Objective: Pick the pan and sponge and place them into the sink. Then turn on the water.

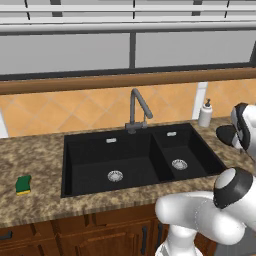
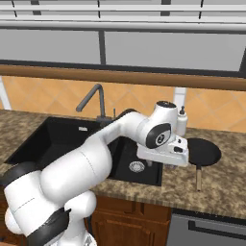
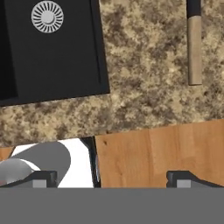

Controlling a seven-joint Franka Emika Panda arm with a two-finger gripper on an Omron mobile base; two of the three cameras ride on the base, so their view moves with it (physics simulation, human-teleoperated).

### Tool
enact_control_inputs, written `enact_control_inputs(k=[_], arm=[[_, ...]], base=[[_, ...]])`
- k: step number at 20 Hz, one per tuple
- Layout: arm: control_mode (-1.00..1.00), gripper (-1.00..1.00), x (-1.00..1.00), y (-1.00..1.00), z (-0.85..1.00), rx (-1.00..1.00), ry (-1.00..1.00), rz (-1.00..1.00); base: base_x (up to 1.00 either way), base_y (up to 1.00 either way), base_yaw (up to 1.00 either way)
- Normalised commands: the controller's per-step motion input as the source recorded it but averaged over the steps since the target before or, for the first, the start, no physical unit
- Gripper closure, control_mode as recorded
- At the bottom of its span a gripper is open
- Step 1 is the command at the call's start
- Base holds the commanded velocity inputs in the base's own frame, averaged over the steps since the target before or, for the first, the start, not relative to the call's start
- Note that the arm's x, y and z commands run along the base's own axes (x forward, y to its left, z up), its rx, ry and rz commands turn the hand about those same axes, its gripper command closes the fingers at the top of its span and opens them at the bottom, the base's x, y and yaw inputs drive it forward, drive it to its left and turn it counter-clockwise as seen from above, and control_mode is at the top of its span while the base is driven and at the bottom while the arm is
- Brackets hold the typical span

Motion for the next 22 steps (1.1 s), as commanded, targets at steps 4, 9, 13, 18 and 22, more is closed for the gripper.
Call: enact_control_inputs(k=[4,9,13,18,22], arm=[[-1.00,-1.00,0.06,-0.46,-0.40,-0.01,0.02,0.00],[-1.00,-1.00,0.25,-0.40,-0.37,0.00,0.00,0.00],[-1.00,-1.00,0.25,-0.54,-0.28,0.00,0.00,0.00],[-1.00,-1.00,0.27,-0.54,-0.17,0.00,0.00,0.00],[-1.00,-1.00,0.40,-0.30,-0.22,0.00,0.00,0.00]], base=[[0.00,0.00,0.00],[0.00,0.00,0.00],[0.00,0.00,0.00],[0.00,0.00,0.00],[0.00,0.00,0.00]])
